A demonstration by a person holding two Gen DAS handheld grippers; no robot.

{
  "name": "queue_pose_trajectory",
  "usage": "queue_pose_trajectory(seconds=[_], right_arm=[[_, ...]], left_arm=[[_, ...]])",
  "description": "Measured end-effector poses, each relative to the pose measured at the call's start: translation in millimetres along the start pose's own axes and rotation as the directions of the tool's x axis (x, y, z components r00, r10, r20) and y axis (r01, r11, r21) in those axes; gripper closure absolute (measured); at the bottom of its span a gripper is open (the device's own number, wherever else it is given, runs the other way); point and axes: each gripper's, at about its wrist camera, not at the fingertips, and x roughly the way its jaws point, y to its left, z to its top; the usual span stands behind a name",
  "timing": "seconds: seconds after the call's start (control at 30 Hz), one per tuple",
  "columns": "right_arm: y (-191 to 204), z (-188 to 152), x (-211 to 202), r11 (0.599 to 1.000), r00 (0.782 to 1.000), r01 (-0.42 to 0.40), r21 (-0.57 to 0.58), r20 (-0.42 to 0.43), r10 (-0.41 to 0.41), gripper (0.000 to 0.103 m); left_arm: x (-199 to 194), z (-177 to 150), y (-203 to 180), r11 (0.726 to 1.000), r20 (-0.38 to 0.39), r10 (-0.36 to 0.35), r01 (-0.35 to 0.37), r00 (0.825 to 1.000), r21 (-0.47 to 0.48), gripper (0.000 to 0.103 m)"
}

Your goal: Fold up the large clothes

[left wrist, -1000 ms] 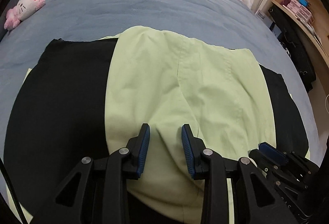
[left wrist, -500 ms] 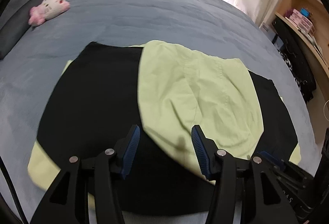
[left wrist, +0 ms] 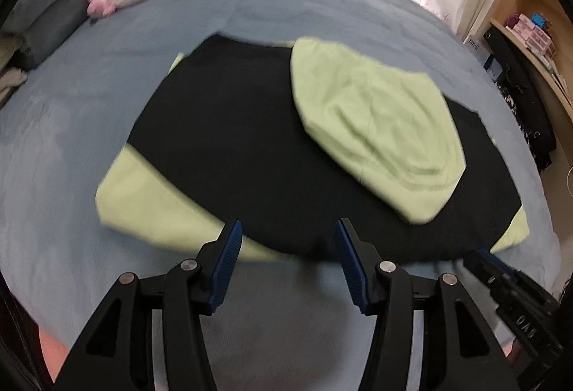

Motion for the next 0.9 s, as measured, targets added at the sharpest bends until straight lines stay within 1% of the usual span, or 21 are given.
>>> queue_pose_trajectory(seconds=[0.17, 0.27, 0.4, 0.43, 0.5, 0.53, 0.57, 0.63, 0.73, 0.8, 0.9], right_arm=[[9, -14, -6, 1.0, 1.0, 0.011, -0.023, -0.006, -0.011, 0.077], [13, -19, -6, 1.0, 1.0, 0.009, -0.03, -0.009, -0.009, 0.077], [21, -20, -2, 0.999, 1.0, 0.0, -0.043, -0.006, -0.001, 0.077], [23, -19, 1, 0.999, 1.0, -0.003, -0.048, -0.006, 0.003, 0.077], [27, -16, 5, 0.998, 1.0, -0.009, -0.056, -0.007, 0.009, 0.077], [29, -14, 8, 0.998, 1.0, -0.013, -0.06, -0.006, 0.013, 0.077], [30, -13, 9, 0.998, 1.0, -0.016, -0.061, -0.005, 0.015, 0.077], [33, -8, 13, 0.997, 1.0, -0.02, -0.077, 0.006, 0.021, 0.077], [36, -1, 20, 0.995, 0.999, -0.017, -0.102, 0.027, 0.02, 0.077], [36, 5, 24, 0.994, 0.999, -0.015, -0.11, 0.042, 0.02, 0.077], [37, 19, 32, 0.993, 0.998, -0.011, -0.122, 0.061, 0.019, 0.077]], left_arm=[[0, -23, 14, 0.998, -0.035, -0.055, 0.054, 0.998, -0.034, 0.051], [3, -31, 23, 0.991, -0.055, -0.118, 0.114, 0.991, -0.075, 0.05], [12, -34, 35, 0.976, -0.066, -0.179, 0.169, 0.982, -0.136, 0.05], [15, -34, 39, 0.968, -0.059, -0.205, 0.194, 0.977, -0.159, 0.05], [19, -32, 43, 0.951, -0.042, -0.253, 0.24, 0.967, -0.195, 0.046], [22, -32, 47, 0.936, -0.028, -0.288, 0.275, 0.957, -0.22, 0.039], [25, -33, 51, 0.919, -0.011, -0.32, 0.308, 0.947, -0.248, 0.036], [31, -33, 59, 0.886, 0.028, -0.362, 0.353, 0.932, -0.3, 0.036], [42, -31, 66, 0.862, 0.061, -0.379, 0.376, 0.924, -0.339, 0.036], [48, -27, 66, 0.861, 0.071, -0.371, 0.372, 0.926, -0.346, 0.035], [59, -15, 65, 0.867, 0.067, -0.351, 0.351, 0.934, -0.354, 0.035]])
